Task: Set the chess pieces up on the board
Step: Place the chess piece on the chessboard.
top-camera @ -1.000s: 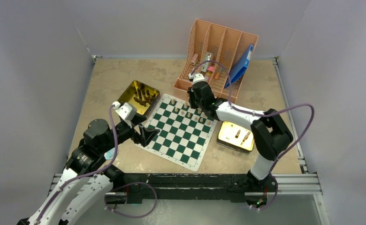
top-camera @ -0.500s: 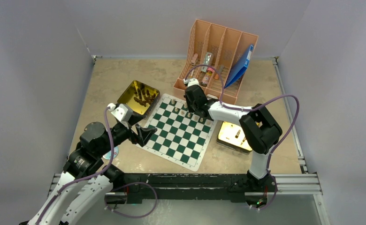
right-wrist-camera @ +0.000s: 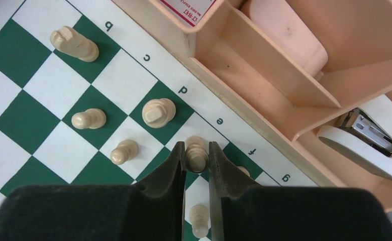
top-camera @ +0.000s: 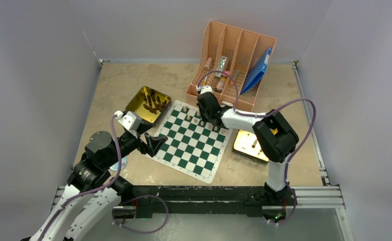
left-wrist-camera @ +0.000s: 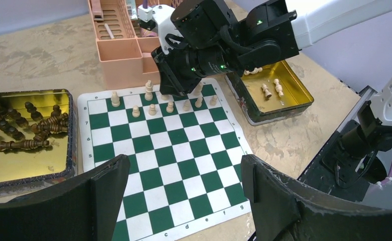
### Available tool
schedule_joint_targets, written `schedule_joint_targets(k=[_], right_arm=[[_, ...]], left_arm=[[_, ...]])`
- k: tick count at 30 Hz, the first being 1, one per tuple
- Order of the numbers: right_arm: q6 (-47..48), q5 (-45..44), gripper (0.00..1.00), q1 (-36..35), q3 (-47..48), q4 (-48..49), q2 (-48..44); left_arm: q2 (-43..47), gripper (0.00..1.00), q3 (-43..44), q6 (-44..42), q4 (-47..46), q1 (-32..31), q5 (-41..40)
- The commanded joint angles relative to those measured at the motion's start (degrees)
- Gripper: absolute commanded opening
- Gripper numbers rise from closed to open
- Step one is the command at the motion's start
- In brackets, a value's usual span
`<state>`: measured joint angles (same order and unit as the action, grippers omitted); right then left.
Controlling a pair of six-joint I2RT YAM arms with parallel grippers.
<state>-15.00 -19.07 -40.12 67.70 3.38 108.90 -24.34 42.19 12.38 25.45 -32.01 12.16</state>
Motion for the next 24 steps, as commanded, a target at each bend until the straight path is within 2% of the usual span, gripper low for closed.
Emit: schedule_joint_targets(k=[1, 11, 24], right_arm=[[-0.92, -1.65, 0.19, -0.32, 2.44, -1.55, 1.21], [-1.6, -1.94, 0.31, -0.4, 3.49, -3.01, 0.61], [-3.32, 0.85, 0.35, -0.4, 5.15, -7.43, -5.9]], left_arm=[[0.19, 0.81, -0.27, -0.69, -0.76, -0.16, -0.69], [0.11, 0.81, -0.27, -0.63, -0.58, -0.11, -0.83], [-0.31, 0.81, -0.34, -0.48, -0.44, -0.15, -0.98]])
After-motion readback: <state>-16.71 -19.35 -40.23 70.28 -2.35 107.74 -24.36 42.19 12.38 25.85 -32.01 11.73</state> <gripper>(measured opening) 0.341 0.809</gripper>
